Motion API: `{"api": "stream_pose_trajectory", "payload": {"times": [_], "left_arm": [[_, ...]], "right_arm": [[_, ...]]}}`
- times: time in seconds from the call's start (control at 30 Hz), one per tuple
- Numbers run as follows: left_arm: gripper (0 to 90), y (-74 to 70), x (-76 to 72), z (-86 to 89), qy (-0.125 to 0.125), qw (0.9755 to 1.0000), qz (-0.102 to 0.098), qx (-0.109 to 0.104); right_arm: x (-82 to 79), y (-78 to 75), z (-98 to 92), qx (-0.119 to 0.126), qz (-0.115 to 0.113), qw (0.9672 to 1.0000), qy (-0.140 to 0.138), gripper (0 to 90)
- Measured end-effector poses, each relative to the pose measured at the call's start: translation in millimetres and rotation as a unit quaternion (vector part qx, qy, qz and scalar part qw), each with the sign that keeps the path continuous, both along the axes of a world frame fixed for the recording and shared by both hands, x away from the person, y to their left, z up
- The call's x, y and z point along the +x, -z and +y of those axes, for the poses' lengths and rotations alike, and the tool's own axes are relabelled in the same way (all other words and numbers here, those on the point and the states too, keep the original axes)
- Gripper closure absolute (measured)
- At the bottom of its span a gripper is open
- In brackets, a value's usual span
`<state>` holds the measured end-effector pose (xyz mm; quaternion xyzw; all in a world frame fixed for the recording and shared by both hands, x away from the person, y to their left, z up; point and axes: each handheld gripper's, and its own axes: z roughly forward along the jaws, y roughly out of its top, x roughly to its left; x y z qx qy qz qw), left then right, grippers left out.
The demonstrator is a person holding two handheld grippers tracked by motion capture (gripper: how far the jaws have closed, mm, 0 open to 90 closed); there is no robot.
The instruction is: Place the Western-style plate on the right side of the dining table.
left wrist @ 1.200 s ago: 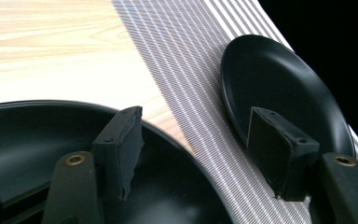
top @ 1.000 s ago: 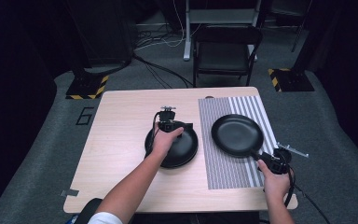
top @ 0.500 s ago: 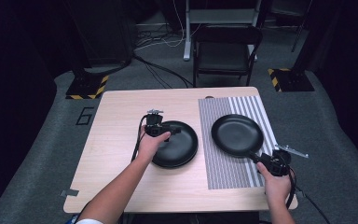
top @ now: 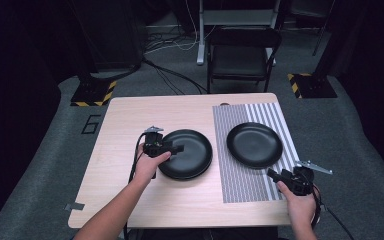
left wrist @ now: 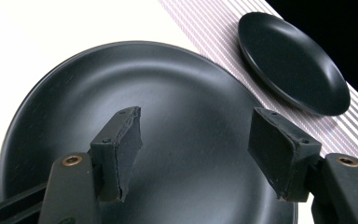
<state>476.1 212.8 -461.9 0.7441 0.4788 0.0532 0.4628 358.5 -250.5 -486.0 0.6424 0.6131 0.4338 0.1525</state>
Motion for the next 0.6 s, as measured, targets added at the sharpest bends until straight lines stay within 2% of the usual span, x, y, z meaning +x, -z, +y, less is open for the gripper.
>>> {"api": "stream_pose_trajectory", "payload": {"times": [0.2,0.43,0.6], "left_arm": [[34.1,8.0,-7.6,17.3,-0.005,0.9999,0.0,0.01],[34.3,13.2,-21.4,38.4,-0.015,0.9995,-0.009,0.025],[34.7,14.9,-28.2,53.2,-0.019,0.9986,-0.028,0.04]], "right_arm": [[-2.0,-0.9,2.4,0.005,-0.002,0.9998,-0.017,34.8],[-5.1,1.3,5.4,-0.02,-0.011,0.9995,-0.024,34.8],[-5.9,4.4,4.3,-0.036,-0.012,0.999,-0.023,35.1]]}}
